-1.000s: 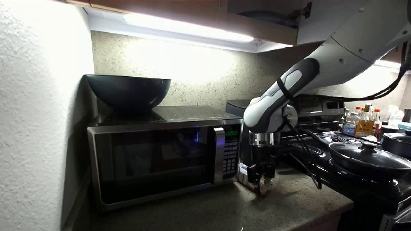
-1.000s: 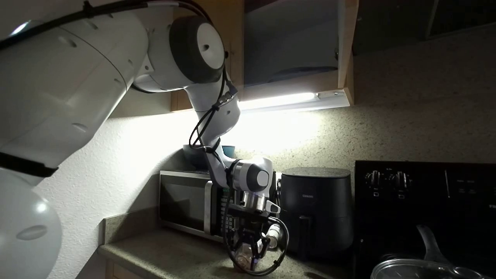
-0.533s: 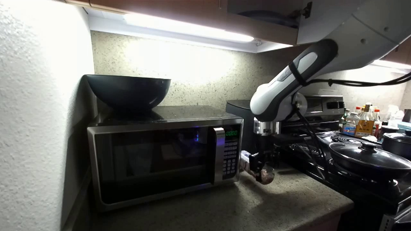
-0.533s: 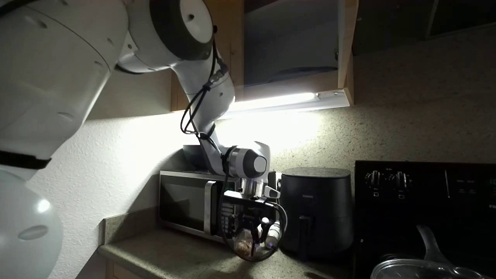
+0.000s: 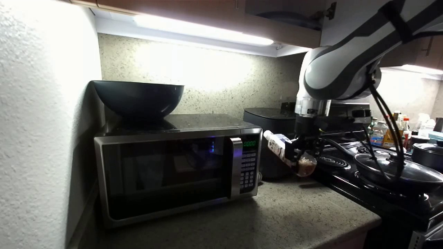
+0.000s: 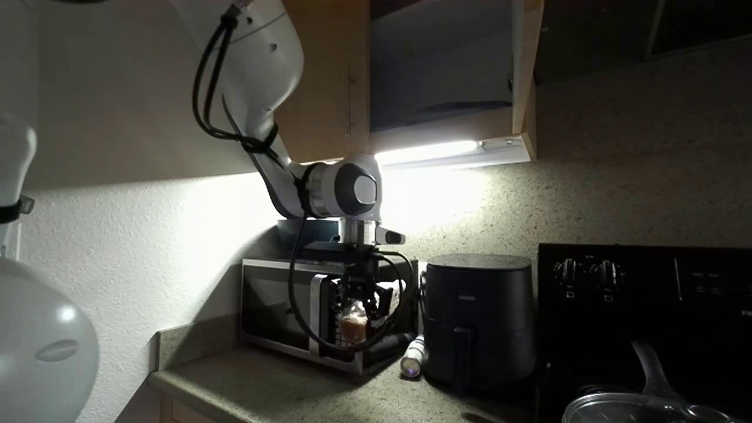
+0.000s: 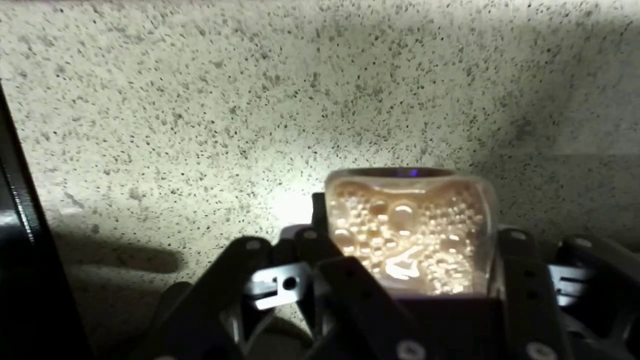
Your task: Pick up the bottle and position it inside the wall cabinet
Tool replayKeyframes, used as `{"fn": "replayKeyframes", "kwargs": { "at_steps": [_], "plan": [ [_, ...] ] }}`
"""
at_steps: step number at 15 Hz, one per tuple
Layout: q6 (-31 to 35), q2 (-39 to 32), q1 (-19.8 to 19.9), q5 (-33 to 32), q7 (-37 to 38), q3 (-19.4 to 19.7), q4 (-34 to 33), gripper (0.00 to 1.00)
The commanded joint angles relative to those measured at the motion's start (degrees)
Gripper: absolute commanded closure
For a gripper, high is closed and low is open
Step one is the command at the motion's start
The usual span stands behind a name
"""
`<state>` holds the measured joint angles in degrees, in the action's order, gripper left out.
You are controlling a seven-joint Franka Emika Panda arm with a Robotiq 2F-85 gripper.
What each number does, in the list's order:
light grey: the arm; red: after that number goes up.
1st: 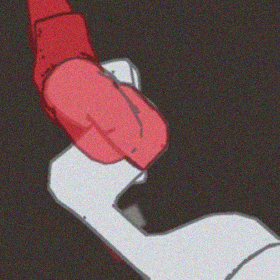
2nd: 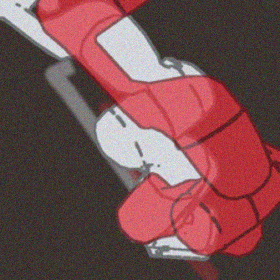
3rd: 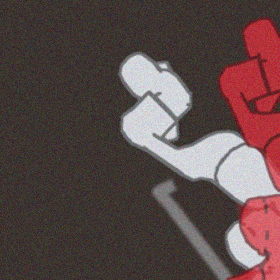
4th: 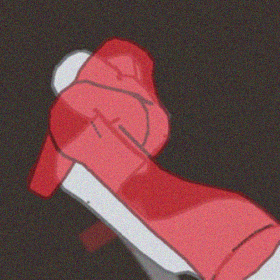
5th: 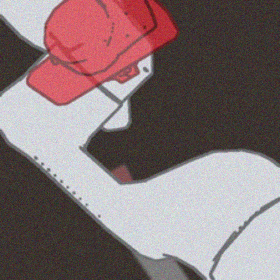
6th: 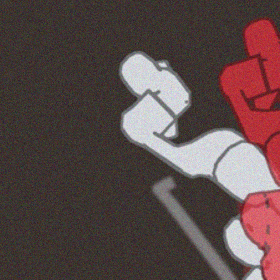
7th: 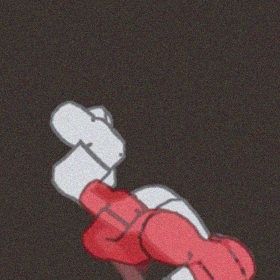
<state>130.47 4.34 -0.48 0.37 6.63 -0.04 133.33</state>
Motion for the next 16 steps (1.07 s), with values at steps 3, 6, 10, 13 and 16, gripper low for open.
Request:
{"fn": "replayKeyframes", "kwargs": {
  "at_steps": [3,6,10,13,16],
  "plan": [
    [-0.2,7.2,0.3,-1.1,3.3,-1.0,4.5,0.43],
    [-0.2,9.7,0.4,-1.0,3.5,-1.2,6.3,0.43],
    [0.1,10.5,0.5,-1.9,4.0,-1.5,6.6,0.68],
    [2.2,15.1,1.8,-9.8,7.9,-3.5,7.1,0.68],
    [2.1,18.6,3.0,-16.7,11.3,-5.5,5.2,0.68]
  ]
}}
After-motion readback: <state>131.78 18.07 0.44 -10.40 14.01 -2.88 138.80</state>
